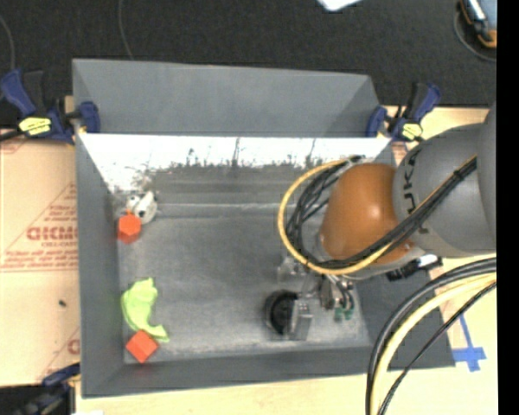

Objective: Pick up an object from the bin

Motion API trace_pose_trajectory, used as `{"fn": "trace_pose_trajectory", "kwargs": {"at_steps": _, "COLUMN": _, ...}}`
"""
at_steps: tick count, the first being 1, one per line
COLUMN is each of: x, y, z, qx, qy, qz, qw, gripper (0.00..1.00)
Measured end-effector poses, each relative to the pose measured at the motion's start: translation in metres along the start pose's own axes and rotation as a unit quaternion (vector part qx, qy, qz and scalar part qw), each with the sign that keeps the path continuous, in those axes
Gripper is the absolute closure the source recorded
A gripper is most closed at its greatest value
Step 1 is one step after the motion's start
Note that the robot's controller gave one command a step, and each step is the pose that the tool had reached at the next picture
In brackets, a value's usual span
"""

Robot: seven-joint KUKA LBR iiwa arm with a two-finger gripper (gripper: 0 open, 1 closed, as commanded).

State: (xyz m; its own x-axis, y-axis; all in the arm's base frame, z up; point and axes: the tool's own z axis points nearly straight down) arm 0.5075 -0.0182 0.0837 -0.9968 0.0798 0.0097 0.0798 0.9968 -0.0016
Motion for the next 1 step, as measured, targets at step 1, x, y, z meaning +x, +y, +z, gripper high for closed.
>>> {"fn": "trace_pose_trajectory", "kwargs": {"at_steps": 1, "x": -0.0163, "y": 0.0056, "z": 0.0117, "qx": -0.001, "qy": -0.0062, "qz": -0.005, "qw": 1.0000, "gripper": 1.00}}
